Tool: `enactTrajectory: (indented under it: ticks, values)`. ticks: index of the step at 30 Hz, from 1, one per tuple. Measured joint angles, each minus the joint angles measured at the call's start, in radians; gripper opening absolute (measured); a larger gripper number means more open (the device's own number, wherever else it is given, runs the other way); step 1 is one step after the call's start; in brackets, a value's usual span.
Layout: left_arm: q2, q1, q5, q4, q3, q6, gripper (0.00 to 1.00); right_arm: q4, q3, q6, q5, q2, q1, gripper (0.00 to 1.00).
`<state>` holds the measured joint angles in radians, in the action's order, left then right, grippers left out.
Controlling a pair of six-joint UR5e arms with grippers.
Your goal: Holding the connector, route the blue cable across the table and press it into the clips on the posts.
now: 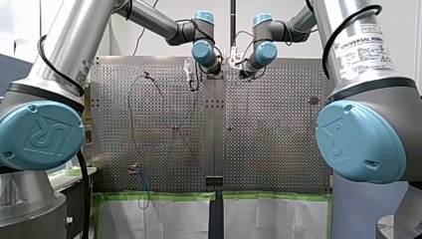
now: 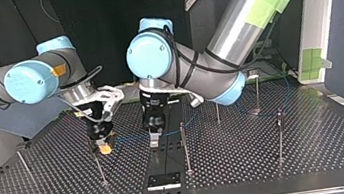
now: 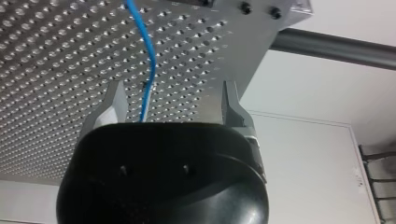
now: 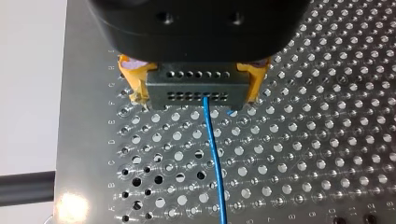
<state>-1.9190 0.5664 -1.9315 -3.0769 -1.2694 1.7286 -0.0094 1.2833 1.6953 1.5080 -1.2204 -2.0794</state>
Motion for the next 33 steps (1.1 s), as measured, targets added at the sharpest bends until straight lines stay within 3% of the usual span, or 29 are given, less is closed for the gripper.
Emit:
enactTrajectory:
  ticks: [19,31,32,33]
  values:
    - [-0.149,-0.013,-0.004,-0.074,0.16,0.014,1.0,-0.001,0.0,0.0,-0.007,0.001,0.0,0.0]
    - [-0.157,-0.015,-0.029,-0.075,0.239,0.02,1.0,-0.002,0.0,0.0,-0.008,0.001,0.001,0.0]
    - [-0.157,-0.015,-0.032,-0.075,0.241,0.019,0.93,-0.002,0.0,0.0,-0.008,0.001,0.001,0.0]
    - [-0.157,-0.015,-0.036,-0.076,0.242,0.018,0.93,-0.002,0.0,0.0,-0.008,0.001,0.001,0.0]
